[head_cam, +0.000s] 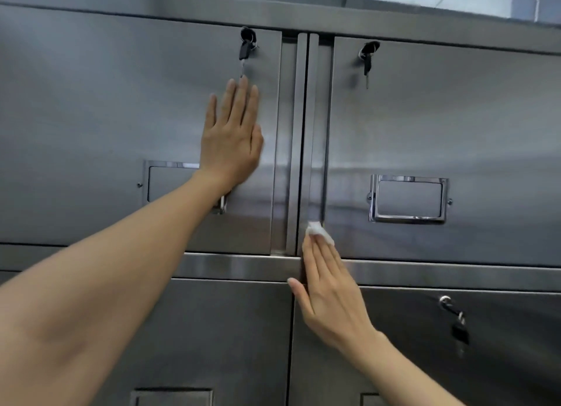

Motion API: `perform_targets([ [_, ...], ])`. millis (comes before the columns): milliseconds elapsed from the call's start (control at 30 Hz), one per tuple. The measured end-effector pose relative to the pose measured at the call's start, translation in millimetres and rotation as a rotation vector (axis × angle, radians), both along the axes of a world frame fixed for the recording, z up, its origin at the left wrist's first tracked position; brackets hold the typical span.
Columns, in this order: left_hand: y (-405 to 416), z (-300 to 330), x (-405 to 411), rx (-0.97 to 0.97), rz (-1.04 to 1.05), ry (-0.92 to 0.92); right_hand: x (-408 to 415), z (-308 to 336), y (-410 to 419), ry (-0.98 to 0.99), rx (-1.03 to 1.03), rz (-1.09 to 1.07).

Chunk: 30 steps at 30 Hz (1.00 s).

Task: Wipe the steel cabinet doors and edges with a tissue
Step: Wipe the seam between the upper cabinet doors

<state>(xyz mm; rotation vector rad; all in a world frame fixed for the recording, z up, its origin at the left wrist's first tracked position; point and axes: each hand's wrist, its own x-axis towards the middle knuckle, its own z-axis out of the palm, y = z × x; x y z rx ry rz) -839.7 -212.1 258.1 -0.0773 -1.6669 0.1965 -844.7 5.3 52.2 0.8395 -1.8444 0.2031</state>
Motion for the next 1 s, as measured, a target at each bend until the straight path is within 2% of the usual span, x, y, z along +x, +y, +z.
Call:
perform_targets([
  [167, -2.7, 1.3, -0.2, -0.008, -0.004, 0.015, -12.0, 122.5, -14.8, -0.019, -0.100, -0.037],
  [233, -2.8, 1.4, -0.7, -0.014, -0.011, 0.025, -13.4, 116.2, -16.8, 0.016, -0.114, -0.044],
  [367, -0.9, 0.5, -2.6, -0.011, -0.024, 0.031, -4.4, 44.2, -9.9, 0.003, -0.046, -0.040],
  [433, -1.4, 1.0, -3.2, -0.007, -0.020, 0.040, -9.5, 71.5, -9.2, 0.004, -0.023, -0.041],
  [600, -2.9, 0.8, -5.5, -0.018, -0.029, 0.066, -15.3, 224.5, -20.6, -0.018, -0.114, -0.073],
  [667, -3.3, 1.0, -5.0, -0.019, -0.030, 0.071, -15.4, 228.3, -22.1, -0.024, -0.144, -0.055],
  [833, -3.4, 0.3, -6.7, -0.011, -0.030, 0.061, -11.6, 143.6, -16.5, 0.040, -0.096, 0.029],
  [900, -3.3, 0.9, -7.8, -0.010, -0.026, 0.068, -15.5, 168.2, -13.6, 0.048, -0.067, -0.006],
  [1000, -3.8, 0.5, -8.4, -0.014, -0.030, 0.069, -15.1, 242.6, -15.0, 0.033, -0.084, -0.055],
])
